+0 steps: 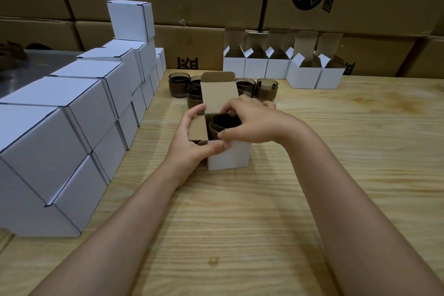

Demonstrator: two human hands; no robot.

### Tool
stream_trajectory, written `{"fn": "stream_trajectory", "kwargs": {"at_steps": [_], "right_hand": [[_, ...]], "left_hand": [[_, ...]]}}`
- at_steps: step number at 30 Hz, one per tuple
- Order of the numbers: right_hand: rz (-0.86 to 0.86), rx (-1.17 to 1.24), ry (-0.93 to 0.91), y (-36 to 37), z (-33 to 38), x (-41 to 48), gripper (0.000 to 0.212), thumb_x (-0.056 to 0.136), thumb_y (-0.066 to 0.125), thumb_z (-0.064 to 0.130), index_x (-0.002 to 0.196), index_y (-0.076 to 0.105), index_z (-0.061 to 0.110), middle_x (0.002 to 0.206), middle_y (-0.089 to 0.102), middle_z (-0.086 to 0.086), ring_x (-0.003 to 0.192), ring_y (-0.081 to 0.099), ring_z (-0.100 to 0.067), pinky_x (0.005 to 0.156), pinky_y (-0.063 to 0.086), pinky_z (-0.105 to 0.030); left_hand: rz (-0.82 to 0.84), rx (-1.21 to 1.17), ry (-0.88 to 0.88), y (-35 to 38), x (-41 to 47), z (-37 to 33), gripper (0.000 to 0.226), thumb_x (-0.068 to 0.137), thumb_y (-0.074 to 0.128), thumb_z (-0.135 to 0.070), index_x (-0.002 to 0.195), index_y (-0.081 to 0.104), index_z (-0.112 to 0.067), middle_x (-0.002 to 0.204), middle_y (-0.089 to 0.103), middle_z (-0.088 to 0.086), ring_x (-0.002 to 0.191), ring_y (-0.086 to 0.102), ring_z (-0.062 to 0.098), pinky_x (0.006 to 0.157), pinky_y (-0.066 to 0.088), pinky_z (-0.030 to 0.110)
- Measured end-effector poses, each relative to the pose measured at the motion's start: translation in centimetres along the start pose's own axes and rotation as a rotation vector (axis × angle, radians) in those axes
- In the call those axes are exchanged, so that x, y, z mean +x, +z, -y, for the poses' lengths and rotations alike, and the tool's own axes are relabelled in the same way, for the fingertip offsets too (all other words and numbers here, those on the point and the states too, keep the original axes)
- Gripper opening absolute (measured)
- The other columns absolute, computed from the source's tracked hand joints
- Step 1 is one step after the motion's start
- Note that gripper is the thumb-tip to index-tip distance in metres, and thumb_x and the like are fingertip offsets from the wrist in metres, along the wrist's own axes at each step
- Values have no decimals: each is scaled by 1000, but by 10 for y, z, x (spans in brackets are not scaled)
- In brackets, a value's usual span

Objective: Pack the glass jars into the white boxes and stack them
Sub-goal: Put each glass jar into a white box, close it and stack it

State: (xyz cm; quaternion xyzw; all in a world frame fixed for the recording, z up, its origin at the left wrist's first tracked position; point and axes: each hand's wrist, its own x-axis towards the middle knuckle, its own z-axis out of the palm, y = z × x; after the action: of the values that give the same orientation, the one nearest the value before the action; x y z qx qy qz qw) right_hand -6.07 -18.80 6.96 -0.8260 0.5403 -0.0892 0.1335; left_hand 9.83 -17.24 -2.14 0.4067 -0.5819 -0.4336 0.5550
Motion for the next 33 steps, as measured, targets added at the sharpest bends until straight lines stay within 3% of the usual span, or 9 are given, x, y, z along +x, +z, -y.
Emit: {"fn": "stream_trajectory", "kwargs": {"at_steps": [6,10,14,17,21,25,27,30,33], "right_hand": [[17,-43,34,5,4,1,45,81,57,44,120,40,30,113,36,3,108,30,-15,93,21,-38],[-45,-56,69,16,11,4,30,85,47,42,111,38,29,112,34,2,116,30,-19,95,21,-41],[-48,-63,76,19,15,7,25,88,44,39,109,41,27,113,38,1,116,35,-21,98,21,-43],[-286,270,105,7,9,9,12,93,43,27,102,50,25,108,53,2,103,48,-17,89,35,-36],[-566,919,247,-8,-16,7,35,89,34,-5,92,59,20,96,59,-1,81,53,-13,72,45,-26],[-279,1326,257,2,-35,5,45,90,40,-11,126,52,14,120,60,-10,91,57,-18,75,48,-28],[-190,1489,214,11,-36,4,49,93,50,1,139,41,15,122,61,-8,108,58,-21,86,48,-31],[-108,1456,147,23,-32,7,50,94,54,15,142,42,15,125,61,-9,122,53,-27,103,44,-44],[-151,1402,156,32,-24,12,42,95,53,23,136,50,18,132,58,-8,123,52,-26,104,43,-45]], "left_hand": [[-9,-26,29,1,-1,0,92,50,92,-23,130,49,-33,113,57,-27,103,61,-4,74,52,15],[-35,-19,28,1,0,3,83,53,85,-20,126,50,-38,119,56,-17,107,61,6,78,53,20],[-41,-15,38,2,1,3,82,54,84,-20,126,50,-37,113,56,-25,101,60,-7,74,51,14],[-50,9,55,2,0,2,85,52,86,-25,128,49,-35,118,50,-28,98,51,-23,73,47,6],[-40,2,45,2,0,3,89,52,89,-25,130,47,-35,111,52,-36,96,52,-24,71,48,6],[-49,13,33,2,-1,2,90,52,85,-28,131,44,-40,115,46,-38,100,48,-25,74,48,7],[-70,19,9,1,0,3,102,48,88,-36,136,38,-43,126,40,-37,117,41,-16,92,47,20],[-70,39,-36,0,1,2,120,41,88,-47,143,24,-46,145,33,-17,135,34,11,109,38,45],[-56,1,-36,1,1,3,119,41,89,-44,140,22,-47,127,48,-18,116,55,6,101,48,44]]}}
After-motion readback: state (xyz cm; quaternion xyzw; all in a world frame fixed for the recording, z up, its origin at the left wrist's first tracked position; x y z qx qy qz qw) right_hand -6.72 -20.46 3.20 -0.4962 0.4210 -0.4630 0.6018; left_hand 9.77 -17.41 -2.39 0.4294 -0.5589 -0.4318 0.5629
